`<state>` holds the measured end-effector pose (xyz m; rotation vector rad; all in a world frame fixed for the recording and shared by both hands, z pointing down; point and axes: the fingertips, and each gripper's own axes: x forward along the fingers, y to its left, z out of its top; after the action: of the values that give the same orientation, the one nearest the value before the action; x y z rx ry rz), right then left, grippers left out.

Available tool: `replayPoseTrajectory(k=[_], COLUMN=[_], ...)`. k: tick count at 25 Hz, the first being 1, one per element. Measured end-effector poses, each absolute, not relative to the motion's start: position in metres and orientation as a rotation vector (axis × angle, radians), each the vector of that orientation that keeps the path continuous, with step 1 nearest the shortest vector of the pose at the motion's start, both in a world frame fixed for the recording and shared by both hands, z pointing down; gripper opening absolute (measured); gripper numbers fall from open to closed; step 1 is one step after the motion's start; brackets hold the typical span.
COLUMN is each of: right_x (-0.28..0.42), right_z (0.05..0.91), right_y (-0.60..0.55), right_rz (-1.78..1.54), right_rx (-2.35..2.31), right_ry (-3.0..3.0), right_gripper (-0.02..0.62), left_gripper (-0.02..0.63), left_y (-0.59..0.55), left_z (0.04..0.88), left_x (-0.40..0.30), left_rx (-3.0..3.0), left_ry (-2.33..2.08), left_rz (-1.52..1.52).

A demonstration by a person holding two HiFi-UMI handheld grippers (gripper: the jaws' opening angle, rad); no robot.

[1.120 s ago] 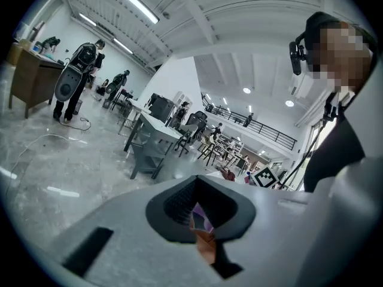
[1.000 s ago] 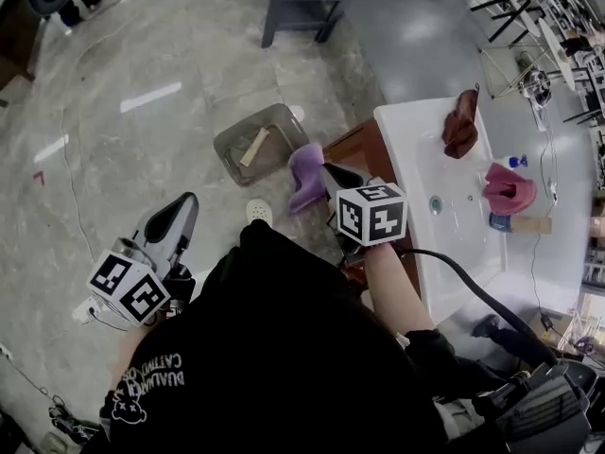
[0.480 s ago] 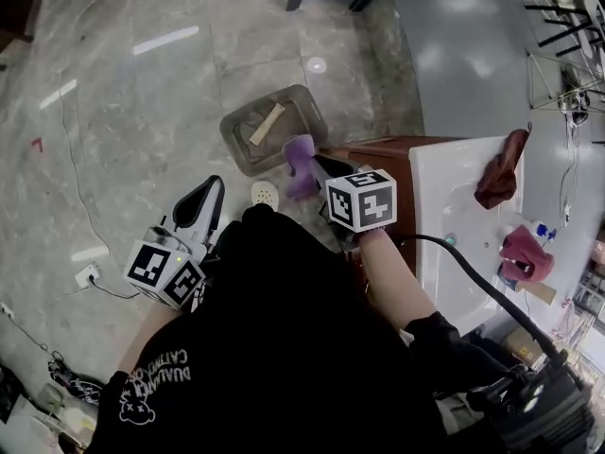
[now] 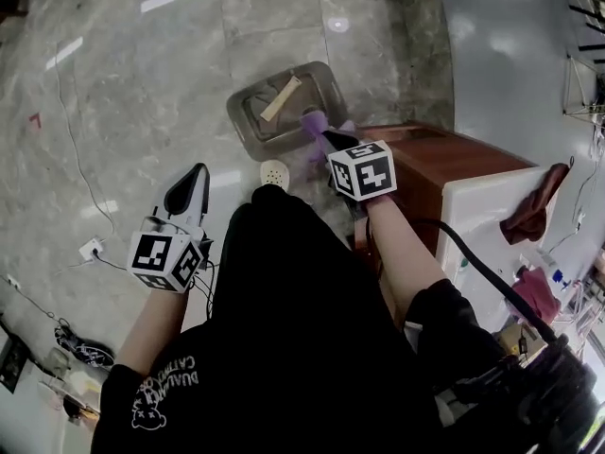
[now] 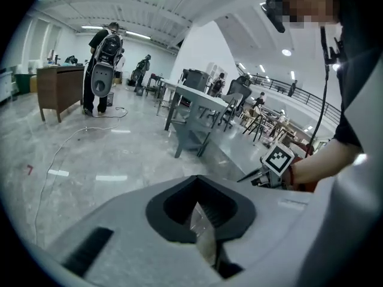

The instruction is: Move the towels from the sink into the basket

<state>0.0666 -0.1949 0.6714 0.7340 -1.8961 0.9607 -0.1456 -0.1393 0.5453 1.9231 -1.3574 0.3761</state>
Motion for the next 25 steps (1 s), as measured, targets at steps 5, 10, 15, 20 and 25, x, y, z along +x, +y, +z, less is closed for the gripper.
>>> replayPoseTrajectory(k=[5, 10, 15, 20, 25], right_x=[0.071, 0.066, 0.074, 0.067, 0.064], right_z=[0.732, 0.774, 0.814, 0.842, 0.857], right_y=[-0.193, -0.193, -0.200, -0.216, -0.211], right_rz=[0.870, 0.857, 1.018, 1.101, 1.158], right_rx=[0.684, 0.617, 0.696, 0.745, 0.770], right_ry=[-1.851, -1.845, -1.800, -1.833, -1.825], right_gripper=[0.023, 0.023, 0.023, 0.025, 0.026], left_gripper=[0.003, 0.003, 0.003, 0.003, 0.003], left_y=[-0.139, -0.142, -0.132, -0.130, -0.128], left_z=[0.592, 0.628, 0.667, 0.699, 0.714], left_x=[-0.156, -0.158, -0.138, -0.114, -0.103], left_rx=[1.808, 1.736, 1.714, 1.698, 1.715], left_ry=[-1.375, -1.343, -1.201, -1.089, -1.032], left_rz=[0.414, 0.459, 0.534, 0.529, 0.614])
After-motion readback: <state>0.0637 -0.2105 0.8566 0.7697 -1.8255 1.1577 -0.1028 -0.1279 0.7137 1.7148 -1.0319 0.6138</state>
